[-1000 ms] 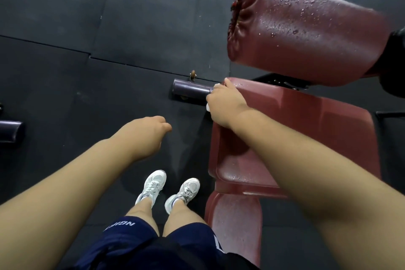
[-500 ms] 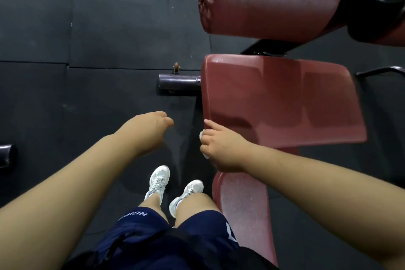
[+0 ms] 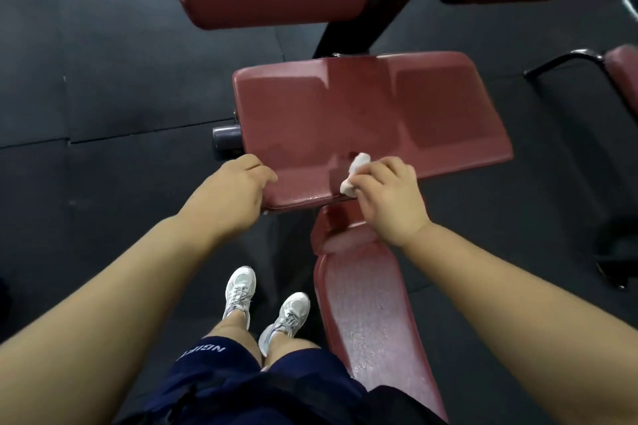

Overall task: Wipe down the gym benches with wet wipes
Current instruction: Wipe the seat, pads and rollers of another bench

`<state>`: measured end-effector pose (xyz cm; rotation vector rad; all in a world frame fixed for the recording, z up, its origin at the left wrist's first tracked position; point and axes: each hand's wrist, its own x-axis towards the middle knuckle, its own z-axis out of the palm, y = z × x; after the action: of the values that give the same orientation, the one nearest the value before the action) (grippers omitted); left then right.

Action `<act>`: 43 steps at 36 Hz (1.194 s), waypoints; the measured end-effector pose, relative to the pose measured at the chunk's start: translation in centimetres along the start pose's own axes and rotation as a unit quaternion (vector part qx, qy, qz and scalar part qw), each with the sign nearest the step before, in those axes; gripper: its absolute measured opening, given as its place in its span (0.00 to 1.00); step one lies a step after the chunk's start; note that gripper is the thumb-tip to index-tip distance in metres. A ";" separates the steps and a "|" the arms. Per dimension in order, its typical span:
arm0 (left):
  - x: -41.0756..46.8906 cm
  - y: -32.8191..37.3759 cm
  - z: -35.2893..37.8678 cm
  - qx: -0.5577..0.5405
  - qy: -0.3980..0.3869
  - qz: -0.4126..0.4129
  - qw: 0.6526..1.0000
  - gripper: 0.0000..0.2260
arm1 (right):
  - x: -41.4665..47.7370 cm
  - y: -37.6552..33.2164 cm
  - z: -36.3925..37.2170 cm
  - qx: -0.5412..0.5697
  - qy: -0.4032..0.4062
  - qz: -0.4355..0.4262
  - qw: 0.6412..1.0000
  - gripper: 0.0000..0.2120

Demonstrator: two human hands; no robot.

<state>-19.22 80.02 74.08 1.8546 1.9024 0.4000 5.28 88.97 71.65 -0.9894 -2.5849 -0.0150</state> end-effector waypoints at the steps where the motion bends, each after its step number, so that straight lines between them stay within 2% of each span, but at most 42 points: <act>1: 0.0 0.3 0.2 0.000 0.005 -0.002 1.000 0.15 | -0.5 0.4 0.2 0.005 0.012 0.053 0.998 0.11; 3: -0.1 0.7 0.6 -0.001 0.013 -0.006 1.000 0.14 | -1.0 0.3 0.7 0.057 0.025 0.145 0.987 0.08; 6: -0.5 0.8 1.0 -0.002 0.008 -0.036 0.999 0.13 | -1.0 -1.1 1.8 0.154 0.017 0.272 0.950 0.06; 8: -0.8 0.6 1.2 0.006 0.005 -0.064 0.998 0.13 | -0.8 -2.7 2.6 0.190 0.037 0.287 0.938 0.05; 10: -1.1 0.2 1.3 0.011 0.009 -0.083 0.996 0.13 | -0.7 -4.5 3.4 0.209 0.049 0.245 0.945 0.05; 14: -1.8 -0.6 1.0 0.004 0.026 -0.089 0.996 0.12 | -0.3 -7.4 4.4 0.229 0.020 0.139 0.963 0.08; 21: -2.5 -1.1 0.5 0.015 0.035 -0.129 0.991 0.10 | -0.4 -9.2 6.0 0.179 0.019 -0.050 0.982 0.06; 23: -2.5 -0.8 0.6 0.020 0.036 -0.129 0.991 0.11 | -0.4 -8.6 6.0 0.168 0.016 -0.073 0.983 0.06; 27: -1.8 0.2 0.8 0.010 0.027 -0.085 0.996 0.12 | -1.2 -6.1 5.8 0.119 0.005 -0.067 0.991 0.07; 29: -1.2 1.2 1.1 0.006 0.025 -0.057 0.998 0.13 | -1.9 -4.5 5.2 0.106 -0.055 -0.025 0.993 0.02; 30: -1.0 1.6 1.2 0.007 0.022 -0.047 0.999 0.14 | -2.1 -3.8 5.0 0.100 -0.076 0.031 0.992 0.05; 33: 0.0 3.3 1.7 0.020 0.001 -0.026 0.999 0.17 | -3.3 -1.4 4.4 0.119 -0.061 0.150 0.980 0.12; 36: 1.1 5.2 2.4 0.036 -0.008 0.003 0.999 0.21 | -4.2 1.2 3.6 0.155 -0.031 0.288 0.945 0.07; 39: 2.4 6.7 3.0 0.042 -0.017 0.025 0.999 0.22 | -4.6 3.3 2.9 0.159 -0.032 0.361 0.918 0.07; 43: 4.2 7.9 3.5 0.052 -0.016 0.064 0.996 0.22 | -4.5 5.1 2.0 0.213 0.010 0.506 0.836 0.07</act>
<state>-10.60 84.23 74.60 2.0444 1.8205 0.3153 11.00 90.24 67.59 -1.9637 -1.6087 0.7710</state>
